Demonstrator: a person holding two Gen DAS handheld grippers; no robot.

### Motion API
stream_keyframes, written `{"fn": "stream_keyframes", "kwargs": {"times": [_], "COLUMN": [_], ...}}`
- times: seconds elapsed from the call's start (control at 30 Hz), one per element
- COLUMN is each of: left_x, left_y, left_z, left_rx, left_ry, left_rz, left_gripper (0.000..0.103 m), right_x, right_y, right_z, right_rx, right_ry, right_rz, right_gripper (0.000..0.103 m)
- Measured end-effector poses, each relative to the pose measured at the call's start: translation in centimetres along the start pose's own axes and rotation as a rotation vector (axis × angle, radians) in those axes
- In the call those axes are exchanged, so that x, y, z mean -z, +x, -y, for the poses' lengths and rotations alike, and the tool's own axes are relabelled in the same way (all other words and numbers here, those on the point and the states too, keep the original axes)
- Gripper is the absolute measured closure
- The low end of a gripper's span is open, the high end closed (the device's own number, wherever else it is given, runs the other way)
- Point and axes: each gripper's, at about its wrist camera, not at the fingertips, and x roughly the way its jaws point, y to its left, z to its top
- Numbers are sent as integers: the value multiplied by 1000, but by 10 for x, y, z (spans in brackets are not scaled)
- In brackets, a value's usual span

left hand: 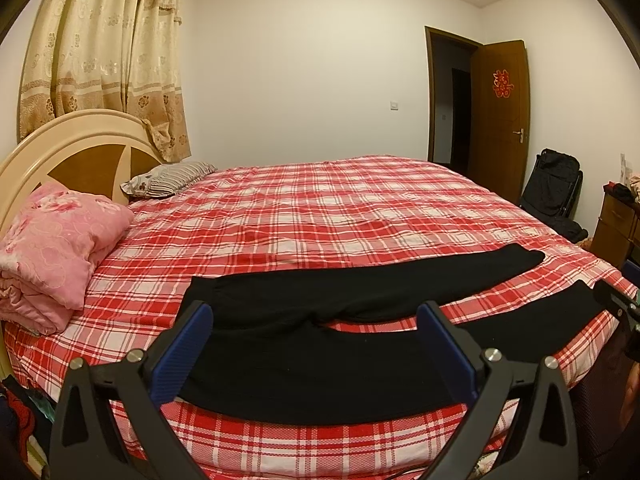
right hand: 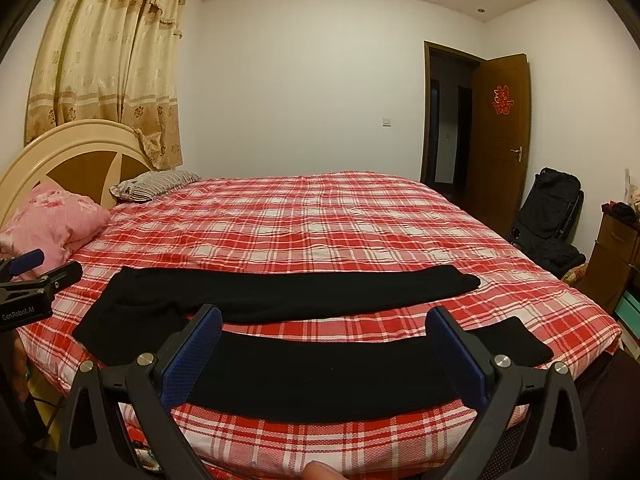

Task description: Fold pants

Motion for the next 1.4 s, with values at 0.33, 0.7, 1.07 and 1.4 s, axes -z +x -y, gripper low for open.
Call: {"fn": "stream_keyframes", "kwargs": {"times": [0.33,0.7,1.07,1.4], "left_x": [0,1,1,1], "left_y": [0,0,1,1], "left_z": [1,2,3,3], "left_rx": [0,1,2,2], "left_ry": [1,4,5,6], "left_rz": [-1,-3,-5,-4], "left_gripper": [0,0,0,0], "right_x": [1,2,3,5], "right_y": [1,3,3,5], "right_z": [2,-3,-3,-5], "right_rx": [2,0,-1,-3], "right_ry": [-1,-15,-14,-18], "right_rz": [0,-8,-8,-14], "right_gripper": [1,1,1,1]}}
